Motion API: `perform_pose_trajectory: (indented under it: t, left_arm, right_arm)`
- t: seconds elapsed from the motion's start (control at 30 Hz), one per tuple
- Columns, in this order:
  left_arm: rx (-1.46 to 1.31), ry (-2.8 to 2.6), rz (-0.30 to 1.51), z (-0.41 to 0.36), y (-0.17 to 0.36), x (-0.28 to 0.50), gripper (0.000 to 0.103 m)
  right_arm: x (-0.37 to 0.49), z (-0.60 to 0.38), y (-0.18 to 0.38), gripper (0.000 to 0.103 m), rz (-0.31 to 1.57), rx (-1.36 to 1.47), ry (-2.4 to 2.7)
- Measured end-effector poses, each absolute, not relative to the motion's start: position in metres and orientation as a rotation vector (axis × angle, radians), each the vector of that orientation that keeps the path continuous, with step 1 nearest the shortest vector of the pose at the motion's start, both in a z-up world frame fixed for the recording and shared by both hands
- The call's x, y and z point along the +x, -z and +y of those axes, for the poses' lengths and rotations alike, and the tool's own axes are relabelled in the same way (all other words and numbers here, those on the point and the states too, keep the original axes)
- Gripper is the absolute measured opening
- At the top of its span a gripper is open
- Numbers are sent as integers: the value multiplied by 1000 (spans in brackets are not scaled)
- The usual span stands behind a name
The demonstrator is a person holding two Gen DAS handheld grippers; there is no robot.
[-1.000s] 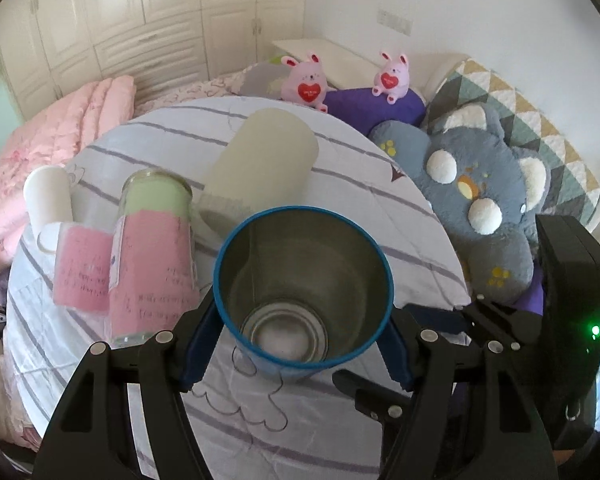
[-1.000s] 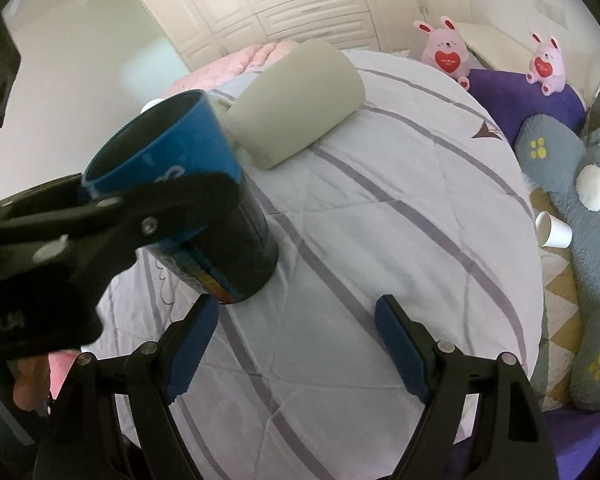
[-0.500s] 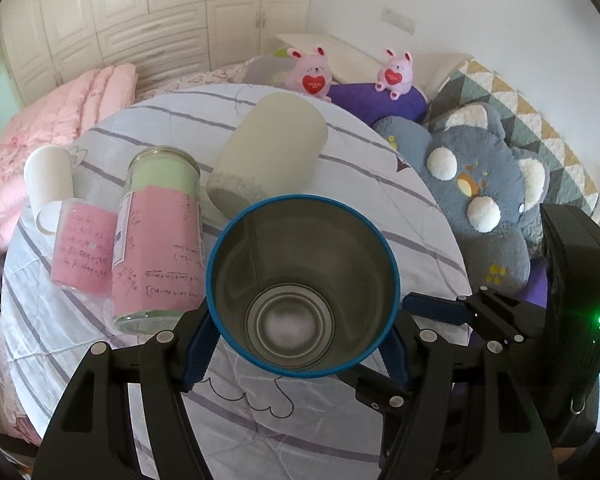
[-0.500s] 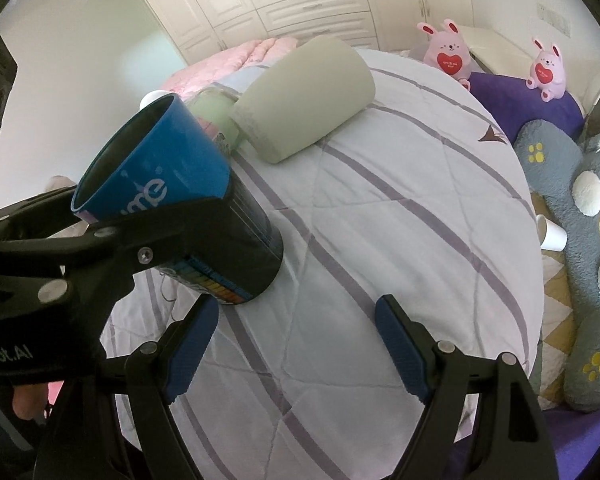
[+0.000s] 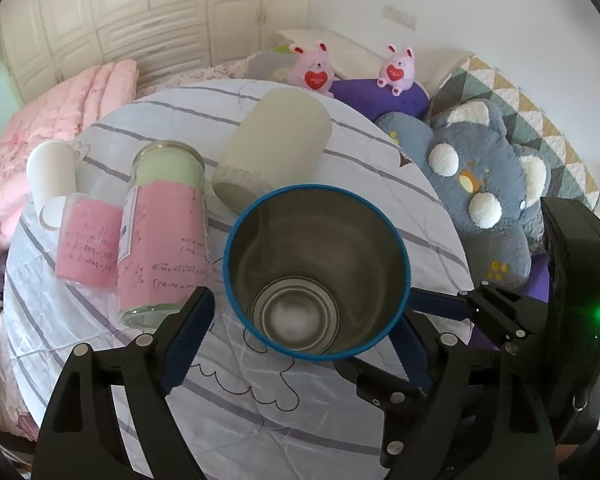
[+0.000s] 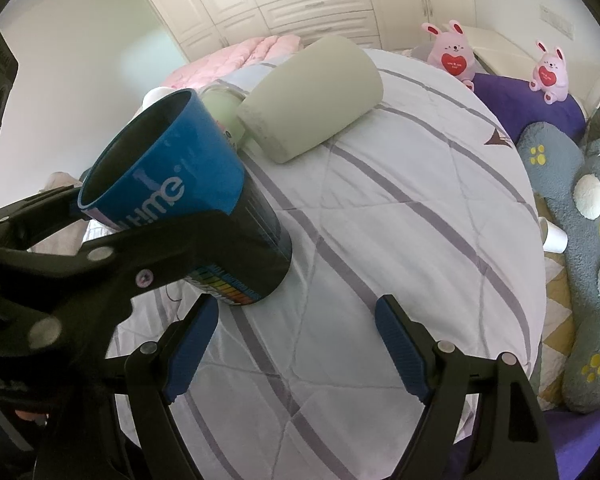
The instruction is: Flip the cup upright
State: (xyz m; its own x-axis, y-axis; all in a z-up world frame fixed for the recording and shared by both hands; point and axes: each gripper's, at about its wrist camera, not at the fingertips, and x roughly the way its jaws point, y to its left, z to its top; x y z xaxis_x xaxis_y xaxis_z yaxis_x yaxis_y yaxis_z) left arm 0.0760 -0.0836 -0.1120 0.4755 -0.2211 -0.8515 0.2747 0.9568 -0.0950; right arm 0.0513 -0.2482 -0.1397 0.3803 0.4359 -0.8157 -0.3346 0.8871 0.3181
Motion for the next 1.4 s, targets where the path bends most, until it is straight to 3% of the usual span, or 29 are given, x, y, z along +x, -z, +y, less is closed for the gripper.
perform_pose_trajectory:
  t: [0.53, 1.0, 1.3, 1.4]
  left_arm:
    - [49, 308, 1035, -65, 102, 59, 88]
    - [39, 235, 981, -24, 73, 28, 88]
    - [-2, 113, 888, 17, 48, 4, 92]
    - [-33, 94, 847, 26, 42, -7, 98]
  right_arm:
    - [49, -245, 135, 82, 1079, 75, -516]
    - [30, -236, 97, 82, 1018, 14, -527]
    - [12, -236, 60, 82, 946, -37, -499]
    - [2, -232, 44, 82, 902, -40, -493]
